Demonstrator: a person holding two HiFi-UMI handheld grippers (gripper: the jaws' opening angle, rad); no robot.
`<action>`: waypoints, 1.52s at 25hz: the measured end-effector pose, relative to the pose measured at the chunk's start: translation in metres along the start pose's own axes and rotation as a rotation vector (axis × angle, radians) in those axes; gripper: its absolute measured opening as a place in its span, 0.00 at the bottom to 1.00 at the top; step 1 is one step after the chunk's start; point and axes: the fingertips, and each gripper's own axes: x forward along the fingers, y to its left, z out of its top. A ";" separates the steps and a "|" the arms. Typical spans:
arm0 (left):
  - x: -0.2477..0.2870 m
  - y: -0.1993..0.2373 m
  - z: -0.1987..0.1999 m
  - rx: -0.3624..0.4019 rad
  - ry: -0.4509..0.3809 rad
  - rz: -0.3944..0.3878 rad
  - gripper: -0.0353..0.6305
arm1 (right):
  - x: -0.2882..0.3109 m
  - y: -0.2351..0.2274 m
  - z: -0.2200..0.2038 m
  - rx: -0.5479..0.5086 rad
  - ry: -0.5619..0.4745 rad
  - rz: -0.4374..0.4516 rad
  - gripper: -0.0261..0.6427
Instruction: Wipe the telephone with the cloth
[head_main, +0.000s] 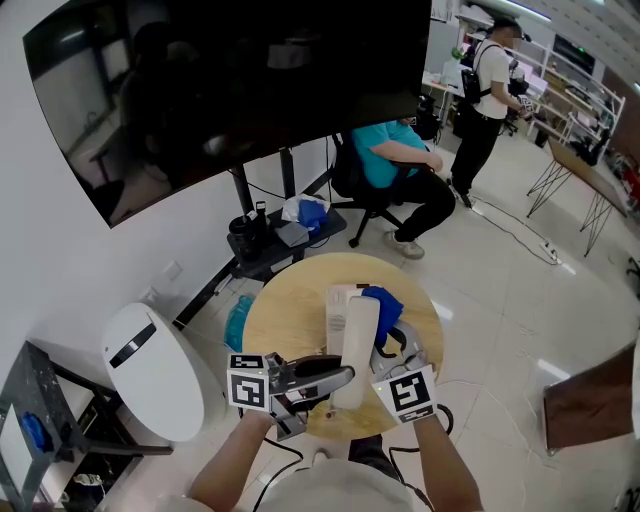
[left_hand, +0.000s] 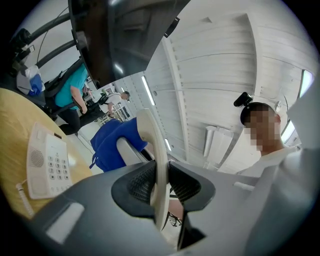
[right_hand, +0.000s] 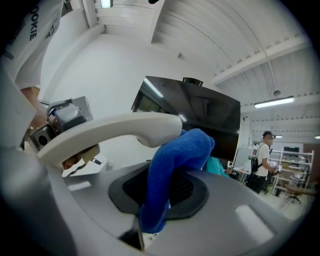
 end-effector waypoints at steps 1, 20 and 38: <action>0.001 -0.001 0.001 -0.002 0.002 -0.006 0.17 | -0.001 0.001 0.001 -0.004 -0.004 0.003 0.13; 0.008 -0.001 0.010 0.028 0.017 0.026 0.17 | -0.019 0.042 -0.015 -0.138 0.012 0.109 0.13; 0.004 0.001 0.043 0.033 -0.044 0.037 0.17 | -0.027 0.079 -0.034 -0.195 0.049 0.153 0.13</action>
